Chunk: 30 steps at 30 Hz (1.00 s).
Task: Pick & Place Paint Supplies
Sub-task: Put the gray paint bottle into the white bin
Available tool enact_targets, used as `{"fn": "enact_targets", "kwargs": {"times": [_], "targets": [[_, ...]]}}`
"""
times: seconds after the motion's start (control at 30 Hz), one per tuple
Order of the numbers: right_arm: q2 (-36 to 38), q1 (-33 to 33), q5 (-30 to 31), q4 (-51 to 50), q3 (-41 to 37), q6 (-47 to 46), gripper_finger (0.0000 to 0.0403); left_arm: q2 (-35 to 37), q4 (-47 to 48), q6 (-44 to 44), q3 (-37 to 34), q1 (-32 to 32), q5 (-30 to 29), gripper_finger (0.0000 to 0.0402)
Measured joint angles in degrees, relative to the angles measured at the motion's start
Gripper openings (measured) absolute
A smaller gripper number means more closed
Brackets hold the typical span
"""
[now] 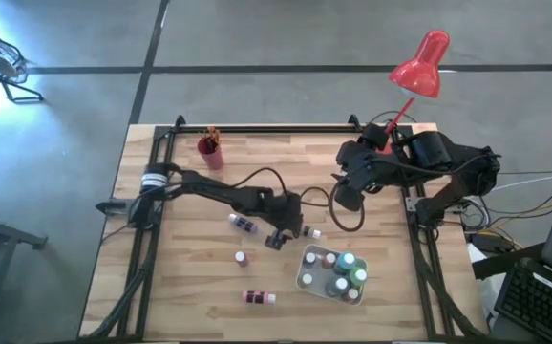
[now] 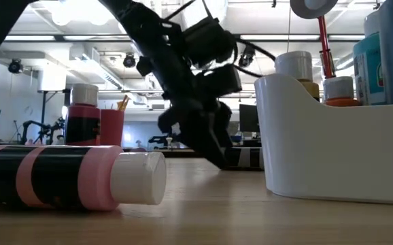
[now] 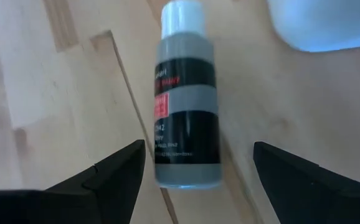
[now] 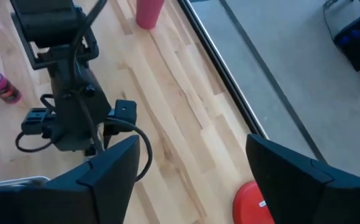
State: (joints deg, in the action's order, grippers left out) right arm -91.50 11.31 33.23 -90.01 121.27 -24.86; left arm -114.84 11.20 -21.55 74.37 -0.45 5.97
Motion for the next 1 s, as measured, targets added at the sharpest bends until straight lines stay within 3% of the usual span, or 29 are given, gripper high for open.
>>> {"fn": "enact_targets", "kwargs": {"times": [0.27, 0.6, 0.8, 1.0], "targets": [[0.0, 0.0, 1.3, 0.0, 0.0, 0.0, 0.0281, -1.7, -3.4, 3.2, 0.0, 0.1, 0.1, 0.0264], [0.0, 0.0, 1.1, 0.0, 0.0, -0.4, 0.0236, -1.1, 0.2, 5.5, 0.0, 0.0, -4.0, 0.0125], [0.0, 0.0, -0.5, 0.0, 0.0, -0.6, 0.0224, 3.9, 5.4, 7.6, -0.4, 0.3, -4.8, 0.0121], [0.0, 0.5, -4.8, 0.0, -0.2, 0.9, 0.0234, 13.9, 3.1, 10.9, -5.2, 0.7, -4.6, 0.0121]]}}
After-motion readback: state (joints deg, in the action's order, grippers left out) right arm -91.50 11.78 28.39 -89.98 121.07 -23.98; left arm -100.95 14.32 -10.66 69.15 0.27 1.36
